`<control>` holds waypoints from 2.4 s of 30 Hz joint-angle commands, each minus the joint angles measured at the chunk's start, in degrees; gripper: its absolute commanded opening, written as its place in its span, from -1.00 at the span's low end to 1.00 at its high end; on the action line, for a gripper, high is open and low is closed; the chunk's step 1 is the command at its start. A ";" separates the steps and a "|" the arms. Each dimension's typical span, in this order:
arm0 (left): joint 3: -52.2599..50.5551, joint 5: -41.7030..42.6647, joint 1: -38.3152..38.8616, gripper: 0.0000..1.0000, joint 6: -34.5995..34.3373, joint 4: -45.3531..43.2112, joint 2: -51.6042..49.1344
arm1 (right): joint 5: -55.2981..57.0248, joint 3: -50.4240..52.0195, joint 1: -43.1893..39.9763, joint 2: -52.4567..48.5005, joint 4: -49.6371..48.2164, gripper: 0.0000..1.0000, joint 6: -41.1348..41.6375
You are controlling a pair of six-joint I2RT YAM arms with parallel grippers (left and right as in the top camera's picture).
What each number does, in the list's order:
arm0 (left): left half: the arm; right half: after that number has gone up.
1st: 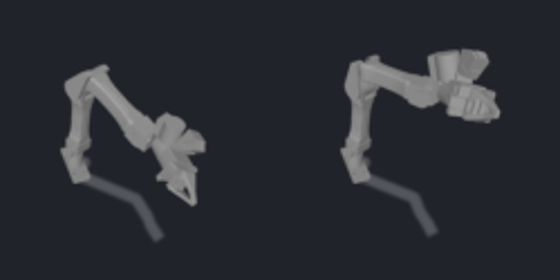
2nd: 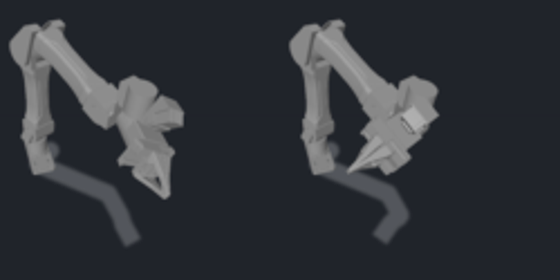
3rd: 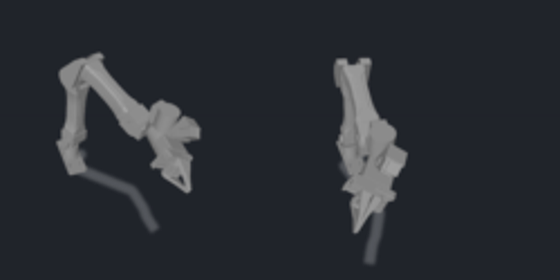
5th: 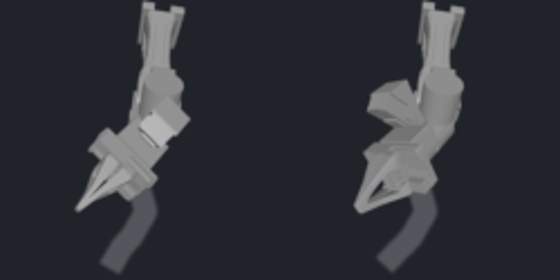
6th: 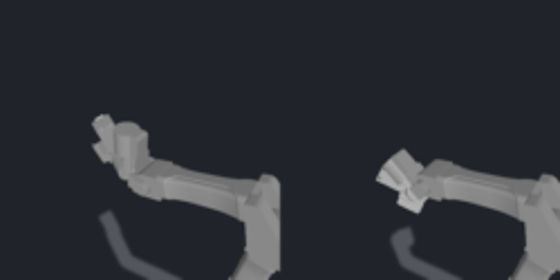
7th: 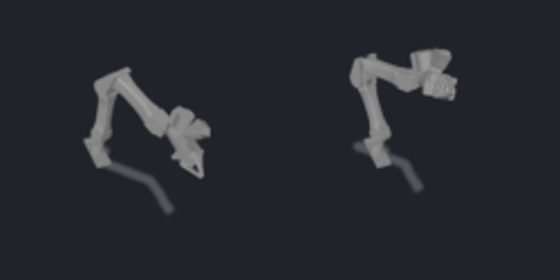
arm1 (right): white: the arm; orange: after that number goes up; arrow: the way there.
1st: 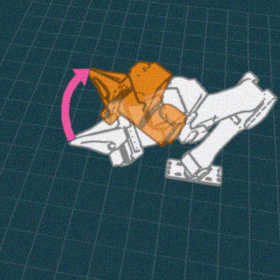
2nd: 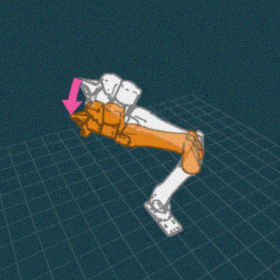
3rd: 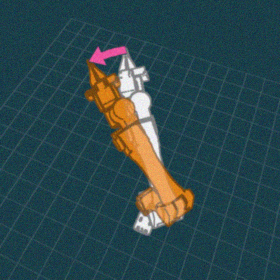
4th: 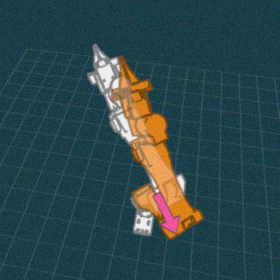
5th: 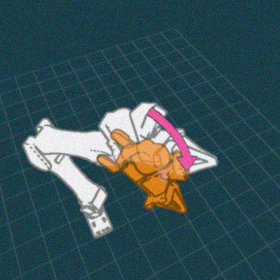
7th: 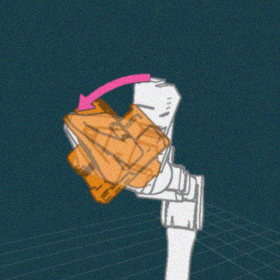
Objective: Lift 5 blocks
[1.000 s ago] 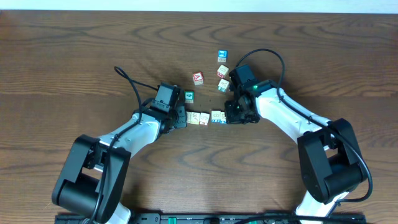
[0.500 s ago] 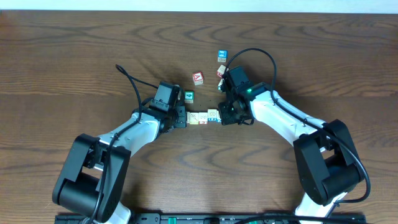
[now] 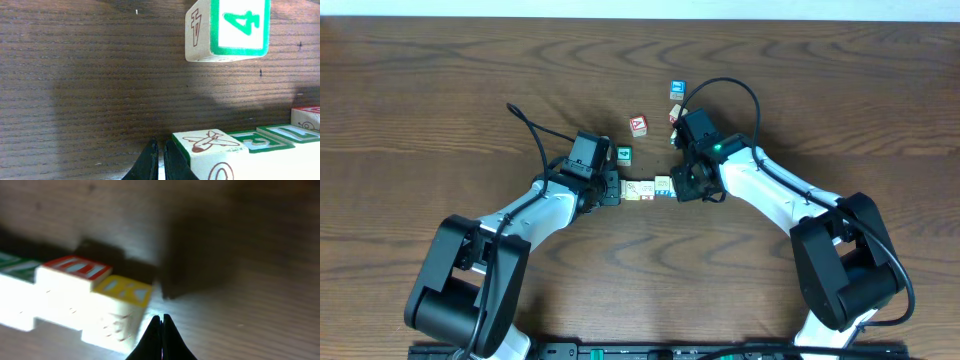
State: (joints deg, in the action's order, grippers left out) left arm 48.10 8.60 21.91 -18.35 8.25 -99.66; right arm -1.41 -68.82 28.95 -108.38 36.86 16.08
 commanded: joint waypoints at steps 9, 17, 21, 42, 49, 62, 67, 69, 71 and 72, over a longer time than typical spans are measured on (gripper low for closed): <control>-1.49 -2.23 0.39 -0.84 0.52 2.47 -3.21 | 5.51 -0.17 -2.14 -0.63 -7.91 -0.98 -5.86; -1.49 -2.23 0.39 -0.84 0.52 2.38 -3.21 | -0.15 -0.17 -0.81 -0.66 -14.64 -0.98 -3.69; -1.49 -2.23 0.39 -0.83 0.52 2.38 -3.21 | -0.20 -0.17 0.33 -0.74 -16.61 -0.98 -0.98; -1.49 -2.23 0.39 -0.84 0.52 2.38 -3.21 | -1.53 -0.24 3.52 -5.20 -19.71 -0.98 4.46; -1.49 -2.23 0.39 -0.83 0.52 2.38 -3.21 | -5.11 -0.24 3.52 -5.20 -19.56 -0.98 4.07; -1.49 -2.23 0.39 -0.84 0.52 2.38 -3.21 | -5.05 -0.24 3.52 -5.20 -18.47 -0.98 4.66; -1.49 -2.23 0.39 -0.84 0.52 2.38 -3.21 | -4.15 -0.85 2.49 -5.20 -20.83 -0.98 4.46; -1.49 -2.23 0.39 -0.83 0.52 2.38 -3.21 | -3.26 -2.10 1.42 -5.20 -20.76 -0.98 4.46; -1.49 -2.23 0.39 -0.84 0.52 2.38 -3.21 | -2.91 -3.34 0.22 -5.20 -19.96 -0.98 3.96; -1.49 -2.23 0.39 -0.83 0.52 2.38 -3.21 | -2.60 -4.26 -0.61 -5.20 -18.62 -0.98 3.78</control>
State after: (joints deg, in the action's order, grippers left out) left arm 48.27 7.40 22.24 -18.13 8.60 -99.68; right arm -5.74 -69.84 31.05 -113.75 16.78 19.99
